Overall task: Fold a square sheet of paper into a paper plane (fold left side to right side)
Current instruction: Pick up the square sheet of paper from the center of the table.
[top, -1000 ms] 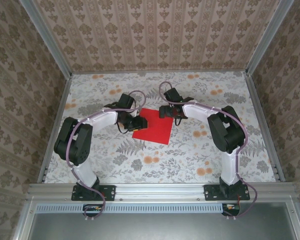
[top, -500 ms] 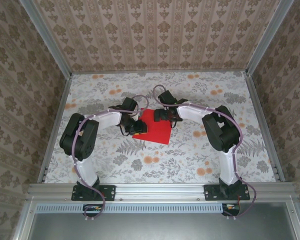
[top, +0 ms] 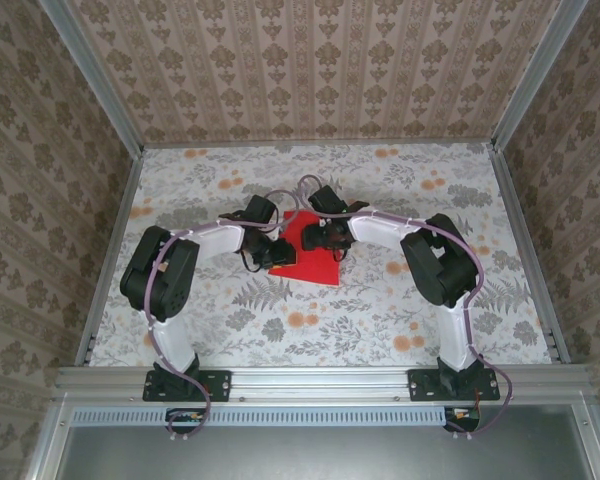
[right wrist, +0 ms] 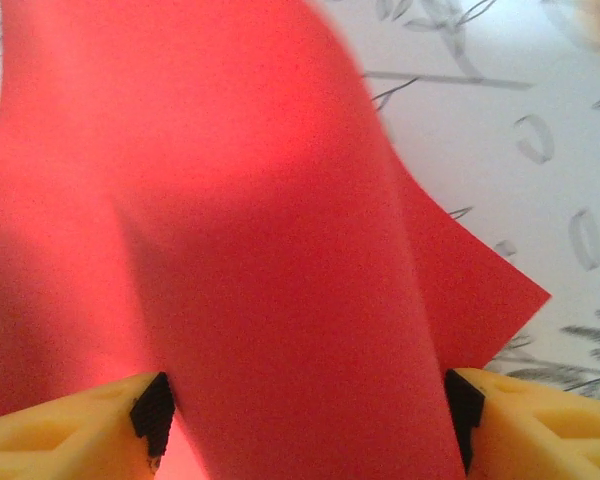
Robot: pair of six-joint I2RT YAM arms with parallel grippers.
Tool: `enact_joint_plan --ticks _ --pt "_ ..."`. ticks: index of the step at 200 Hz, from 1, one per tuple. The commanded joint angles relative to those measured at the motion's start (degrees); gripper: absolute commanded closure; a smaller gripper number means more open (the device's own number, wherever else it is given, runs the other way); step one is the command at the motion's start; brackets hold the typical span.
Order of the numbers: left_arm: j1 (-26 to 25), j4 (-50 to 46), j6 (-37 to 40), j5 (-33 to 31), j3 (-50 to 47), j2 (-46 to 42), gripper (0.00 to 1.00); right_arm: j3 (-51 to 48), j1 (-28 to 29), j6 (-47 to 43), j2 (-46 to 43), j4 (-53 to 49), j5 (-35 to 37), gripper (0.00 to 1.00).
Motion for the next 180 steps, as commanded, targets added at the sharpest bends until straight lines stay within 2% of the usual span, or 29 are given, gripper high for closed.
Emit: enact_joint_plan --ticks 1,64,109,133,151,180 --pt "-0.3 1.3 -1.2 0.9 -0.8 0.6 0.68 -1.4 0.9 0.9 -2.8 -2.3 -4.8 0.31" --pt "0.4 2.3 -0.5 1.7 -1.0 -3.0 0.66 -1.6 0.9 -0.2 -4.7 -1.9 -6.6 0.50" --pt "3.4 2.8 1.7 2.6 -2.6 -10.0 0.57 -3.1 -0.2 -2.1 -7.5 0.6 -9.9 0.66" --pt "7.0 5.2 2.9 2.5 -5.5 -15.3 0.47 -4.8 -1.3 -4.2 -10.2 2.5 -12.6 0.68" --pt "9.6 9.0 2.8 4.9 -8.8 -19.4 0.42 -6.0 -2.4 -7.2 -12.7 3.2 -15.8 0.68" --pt "13.4 14.0 2.7 9.2 -12.7 -26.2 0.33 -9.1 -5.4 -10.9 -18.3 5.4 -24.6 0.68"
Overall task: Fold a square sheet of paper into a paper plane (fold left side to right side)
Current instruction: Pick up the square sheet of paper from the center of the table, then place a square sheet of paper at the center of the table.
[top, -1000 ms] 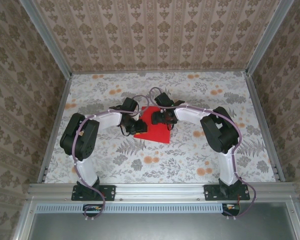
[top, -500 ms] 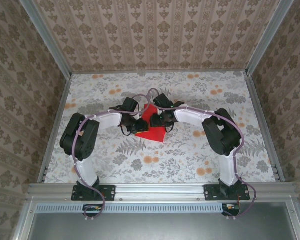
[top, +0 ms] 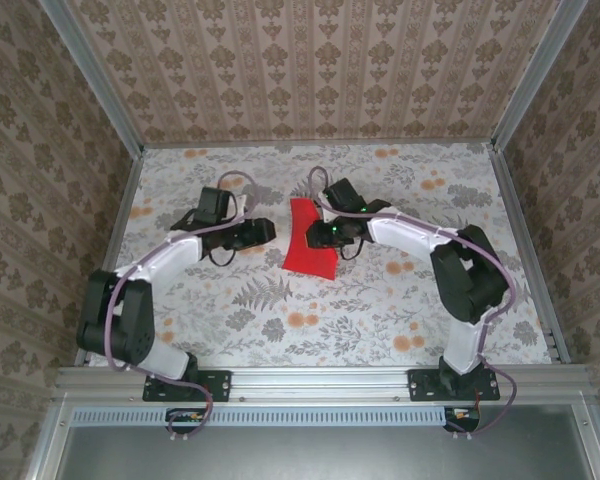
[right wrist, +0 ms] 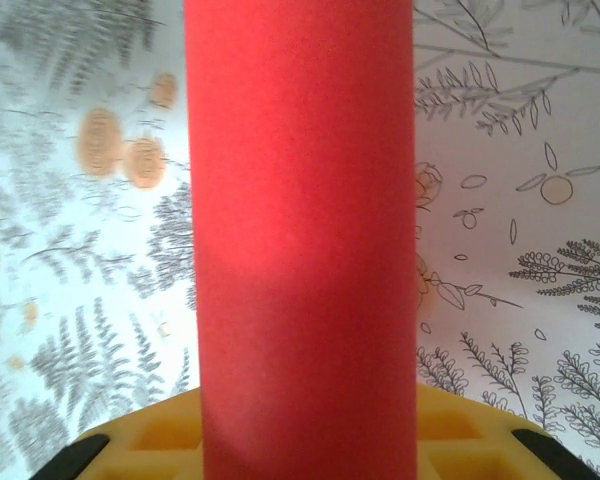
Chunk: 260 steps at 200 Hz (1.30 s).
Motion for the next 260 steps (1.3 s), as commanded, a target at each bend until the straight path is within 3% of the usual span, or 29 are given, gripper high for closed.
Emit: enact_joint_plan --ticks 1,46,92,127,182,212,229,240,260 --pt "2.2 5.8 1.1 5.3 -2.9 -5.2 0.33 -2.1 -2.3 -4.9 -6.0 2.5 -9.2 0.68" --pt "7.1 17.7 -2.2 16.2 -7.1 -14.1 0.23 -3.7 -7.2 -10.3 -15.8 2.0 -21.9 0.69" --pt "7.6 25.9 -4.7 26.3 -5.2 -17.4 0.16 -2.3 -9.5 -12.1 -23.4 1.1 -32.4 0.69" --pt "5.9 30.7 -7.7 32.5 -1.7 -16.6 0.12 0.3 -9.5 -11.3 -24.7 1.3 -39.3 0.70" --pt "0.8 28.4 -6.0 35.3 4.0 -14.5 0.13 2.5 -8.5 -11.0 -24.3 1.4 -41.5 0.71" --pt "-0.5 26.9 -5.3 34.9 5.4 -13.4 0.17 2.6 -8.0 -10.9 -24.0 2.0 -43.1 0.71" --pt "-0.8 27.0 -5.2 35.0 5.9 -13.1 0.25 2.6 -8.0 -11.0 -23.9 1.7 -42.5 0.71" --pt "-1.0 26.6 -5.2 35.0 6.2 -12.9 0.33 2.5 -8.0 -11.1 -23.8 1.7 -42.3 0.71" --pt "-1.1 25.5 -4.6 34.9 6.7 -12.8 0.62 2.5 -8.0 -11.6 -23.6 0.9 -41.1 0.70"
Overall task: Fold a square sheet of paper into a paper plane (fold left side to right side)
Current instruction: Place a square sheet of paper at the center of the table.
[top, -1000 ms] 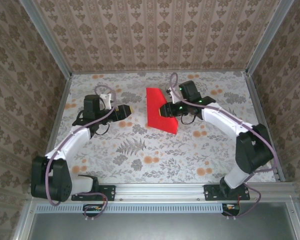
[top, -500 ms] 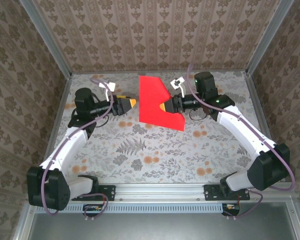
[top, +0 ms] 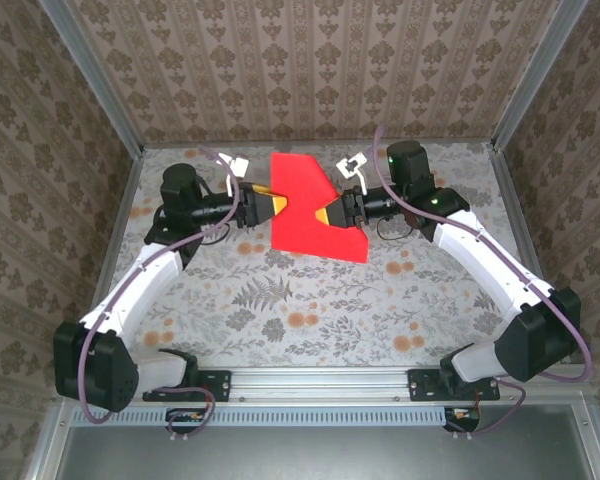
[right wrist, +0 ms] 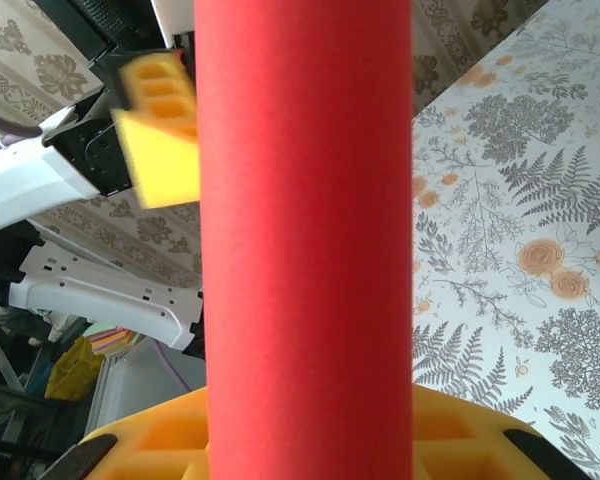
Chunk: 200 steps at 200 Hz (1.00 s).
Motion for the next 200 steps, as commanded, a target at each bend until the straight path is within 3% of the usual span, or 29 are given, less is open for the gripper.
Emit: enact_joint_plan --ticks 1,25,58,149,200 --pt "-0.4 -1.0 1.7 1.4 2.7 0.1 0.63 1.6 0.2 -1.4 0.2 -0.6 -0.7 0.70" --pt "-0.6 -4.8 4.3 -0.1 3.2 -0.2 0.89 1.9 0.1 -3.2 0.2 -2.9 2.0 0.68" --pt "-0.9 -7.8 6.0 -2.4 1.7 0.0 0.99 1.5 -0.6 -4.8 0.1 -6.5 7.9 0.62" --pt "-3.8 -8.0 3.4 -11.0 -10.4 7.8 1.00 -5.0 -1.9 -4.7 1.2 -14.0 27.8 0.26" --pt "-4.8 -7.5 1.9 -17.4 -14.8 15.5 1.00 -9.5 -2.3 -0.6 4.4 -12.9 35.4 0.21"
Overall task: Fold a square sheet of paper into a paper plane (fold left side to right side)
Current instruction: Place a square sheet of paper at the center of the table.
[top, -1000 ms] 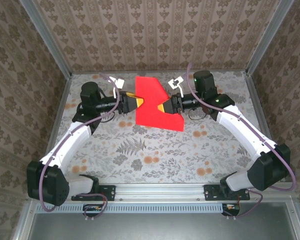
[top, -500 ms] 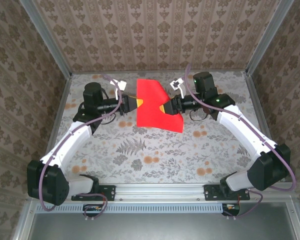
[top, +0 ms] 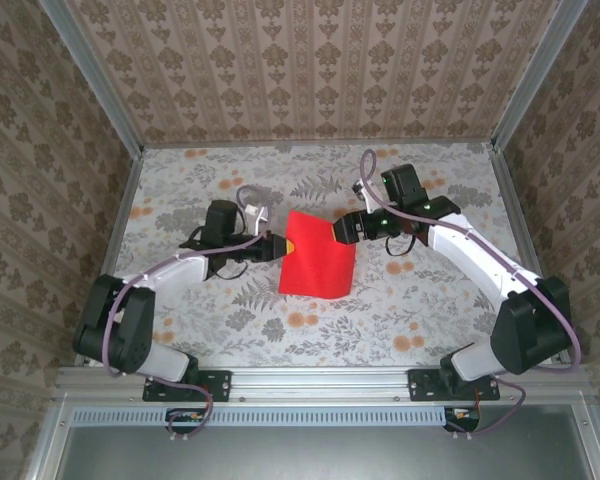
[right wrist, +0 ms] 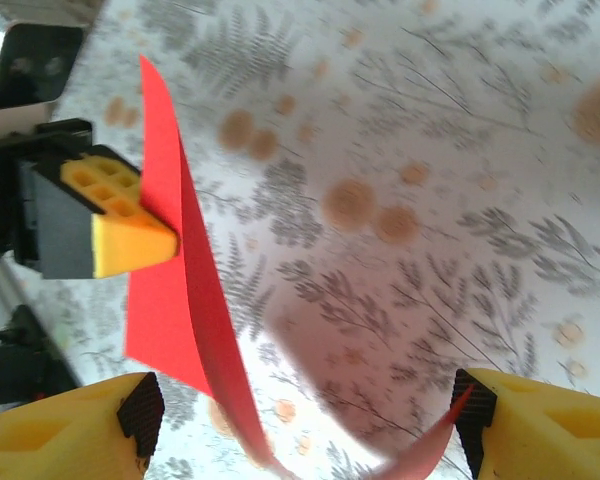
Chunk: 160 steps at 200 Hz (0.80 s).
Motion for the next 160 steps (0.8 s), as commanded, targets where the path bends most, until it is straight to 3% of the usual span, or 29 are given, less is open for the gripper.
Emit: enact_joint_plan --ticks 1,71,137,160 --pt "-0.2 0.0 -1.1 -4.1 -1.4 2.8 1.00 -2.0 -0.3 2.8 1.9 -1.2 5.5 0.21" --pt "-0.2 -7.3 -0.4 -11.5 -0.4 6.7 1.00 -7.1 0.3 10.1 7.2 5.8 7.7 0.32" --pt "-0.3 -13.0 -0.6 -16.0 1.1 6.5 1.00 -6.9 3.0 16.0 16.2 11.0 5.6 0.78" --pt "-0.3 -14.5 0.0 -16.0 2.2 6.2 1.00 -5.6 3.9 16.2 19.1 10.1 6.2 0.82"
